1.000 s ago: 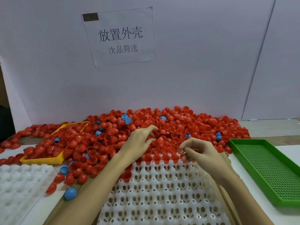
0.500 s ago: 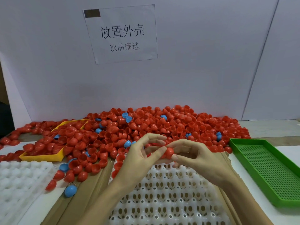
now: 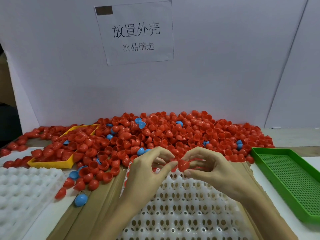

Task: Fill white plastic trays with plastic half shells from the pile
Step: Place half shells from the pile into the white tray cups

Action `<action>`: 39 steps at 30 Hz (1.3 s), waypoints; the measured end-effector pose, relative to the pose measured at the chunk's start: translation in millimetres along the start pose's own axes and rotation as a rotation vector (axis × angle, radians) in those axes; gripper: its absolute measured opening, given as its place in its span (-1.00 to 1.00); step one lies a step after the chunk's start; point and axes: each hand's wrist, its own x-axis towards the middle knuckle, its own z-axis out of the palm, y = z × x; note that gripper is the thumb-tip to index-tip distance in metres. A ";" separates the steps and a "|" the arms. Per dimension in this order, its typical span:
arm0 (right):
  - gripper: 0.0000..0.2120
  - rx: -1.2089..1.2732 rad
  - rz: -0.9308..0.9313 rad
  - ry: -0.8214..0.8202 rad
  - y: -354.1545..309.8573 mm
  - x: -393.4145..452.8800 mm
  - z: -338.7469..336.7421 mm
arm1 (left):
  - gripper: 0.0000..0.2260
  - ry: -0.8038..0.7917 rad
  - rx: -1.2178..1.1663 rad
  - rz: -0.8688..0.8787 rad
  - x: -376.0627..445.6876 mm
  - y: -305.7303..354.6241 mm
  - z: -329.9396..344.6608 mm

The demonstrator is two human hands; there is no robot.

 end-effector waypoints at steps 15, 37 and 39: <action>-0.78 -0.035 0.004 0.009 -1.2 -1.4 -0.6 | -0.82 -0.234 0.017 -0.060 15.0 -32.5 -59.5; -0.73 -0.029 0.101 0.163 8.7 0.0 -11.6 | -0.88 -0.351 0.590 0.310 7.0 -56.5 -38.2; -0.72 -0.007 0.096 0.164 9.3 -0.1 -13.0 | -0.86 -0.322 0.494 0.228 9.5 -55.0 -41.9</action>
